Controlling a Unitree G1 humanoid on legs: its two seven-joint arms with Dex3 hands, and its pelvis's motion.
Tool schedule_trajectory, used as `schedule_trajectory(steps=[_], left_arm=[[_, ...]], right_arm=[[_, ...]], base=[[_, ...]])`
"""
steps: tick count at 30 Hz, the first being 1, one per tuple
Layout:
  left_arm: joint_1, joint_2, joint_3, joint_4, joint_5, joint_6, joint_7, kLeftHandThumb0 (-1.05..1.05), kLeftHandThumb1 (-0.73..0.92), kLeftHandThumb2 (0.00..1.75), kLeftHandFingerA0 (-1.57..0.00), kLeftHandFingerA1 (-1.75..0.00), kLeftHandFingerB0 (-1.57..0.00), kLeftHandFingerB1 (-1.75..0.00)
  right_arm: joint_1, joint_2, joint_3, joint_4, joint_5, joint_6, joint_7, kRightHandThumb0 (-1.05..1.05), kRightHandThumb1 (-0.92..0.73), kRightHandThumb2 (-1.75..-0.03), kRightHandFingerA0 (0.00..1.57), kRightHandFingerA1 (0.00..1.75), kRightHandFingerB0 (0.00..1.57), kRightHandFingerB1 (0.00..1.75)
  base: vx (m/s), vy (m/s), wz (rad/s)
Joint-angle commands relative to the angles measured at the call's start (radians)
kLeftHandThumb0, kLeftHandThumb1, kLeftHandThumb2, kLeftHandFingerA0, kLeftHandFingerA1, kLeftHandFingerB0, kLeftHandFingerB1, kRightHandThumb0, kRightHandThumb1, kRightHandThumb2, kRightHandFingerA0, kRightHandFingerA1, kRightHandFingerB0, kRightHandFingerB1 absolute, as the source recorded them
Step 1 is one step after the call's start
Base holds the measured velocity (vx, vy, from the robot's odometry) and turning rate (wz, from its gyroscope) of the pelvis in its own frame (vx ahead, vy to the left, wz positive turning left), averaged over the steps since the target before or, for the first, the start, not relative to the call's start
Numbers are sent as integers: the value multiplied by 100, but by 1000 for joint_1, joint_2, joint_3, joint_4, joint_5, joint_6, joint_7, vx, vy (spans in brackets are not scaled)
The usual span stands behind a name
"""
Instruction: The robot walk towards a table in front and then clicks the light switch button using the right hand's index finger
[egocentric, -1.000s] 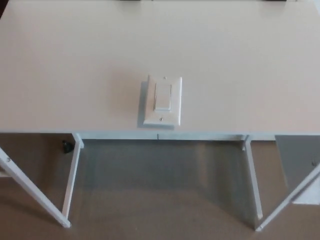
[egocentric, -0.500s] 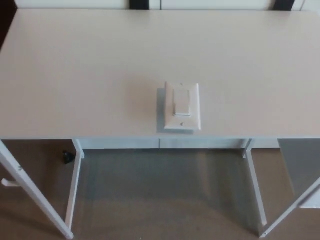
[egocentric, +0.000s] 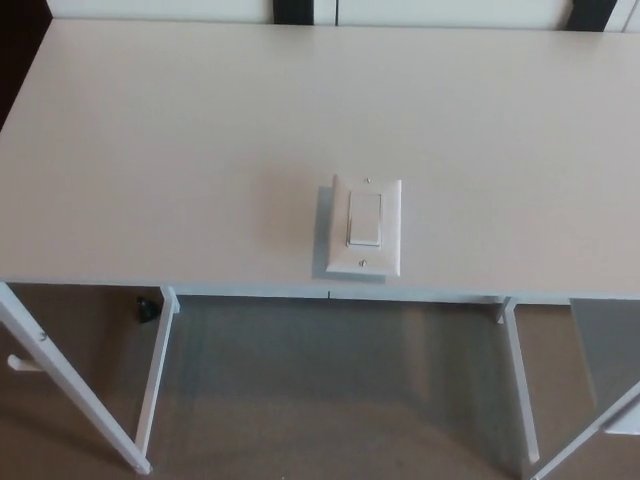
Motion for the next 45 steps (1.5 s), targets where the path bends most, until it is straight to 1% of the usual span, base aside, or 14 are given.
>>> schedule_trajectory(steps=[1,11,12,14,19,20,22,25,26,27,29,32,37,45], left_arm=[[2,13,0,1,12,-2,8,-27,65,59,-50,-55,-35,-43],[4,16,-7,-2,15,-3,12,-28,65,59,-50,-56,-35,-43],[3,16,-8,0,17,-2,15,-28,65,59,-51,-55,-36,-43],[4,15,-6,-1,14,-3,14,-28,65,59,-51,-55,-35,-43],[-8,16,-6,-2,12,6,11,-26,65,59,-50,-55,-34,-42],[-10,16,-4,2,9,5,7,-22,45,91,-42,-65,-23,-54],[-14,15,-3,10,9,3,7,-22,45,91,-42,-65,-23,-54],[-21,11,-5,16,9,3,6,-23,46,92,-44,-65,-24,-54],[-21,11,-6,15,12,6,11,-26,66,59,-49,-55,-34,-42],[-19,8,-4,8,9,14,13,-25,66,59,-49,-55,-35,-42],[-18,9,-5,9,11,9,12,-26,65,59,-49,-56,-35,-43],[-20,5,-2,10,7,18,12,-25,65,59,-48,-54,-34,-42],[-24,14,-8,10,17,13,15,-26,65,59,-48,-55,-34,-43],[-27,15,-8,14,17,16,10,-26,65,59,-48,-54,-34,-42]], right_arm=[[4,-14,-1,12,-5,-20,-4,-61,-46,-85,33,52,20,44],[-9,-17,3,45,-14,-43,-12,-56,-45,-88,34,54,18,45],[-6,-18,7,38,-22,-48,-22,-61,-61,-59,38,38,31,34],[7,-14,7,15,-22,-57,-33,-61,-61,-59,39,38,31,34],[150,18,11,-326,31,-73,18,-63,-62,-61,39,37,32,34],[196,24,19,-435,48,-76,34,-59,-50,-89,37,54,22,46],[280,28,37,-640,77,-97,55,-57,-64,-60,39,36,38,34],[390,24,55,-918,131,-100,68,-58,-66,-60,38,36,38,33],[429,14,61,-1022,163,-114,74,-66,-53,-87,33,51,26,45],[471,12,52,-1131,154,-101,57,-65,-52,-88,35,52,25,45],[514,7,37,-1266,171,-111,47,-55,-65,-59,40,37,37,35],[554,-5,9,-1414,202,-121,41,-49,-66,-60,39,38,36,36],[547,4,-45,-1637,238,-68,3,-53,-63,-59,42,40,39,36],[278,35,-144,-1680,-31,-15,-29,-59,-68,-60,27,54,28,39]], base=[[0,0,0],[0,0,0],[0,0,0],[0,0,0],[0,0,0],[0,0,0],[0,0,0],[0,0,0],[0,0,0],[0,0,0],[0,0,0],[0,0,0],[0,0,0],[0,0,0]])
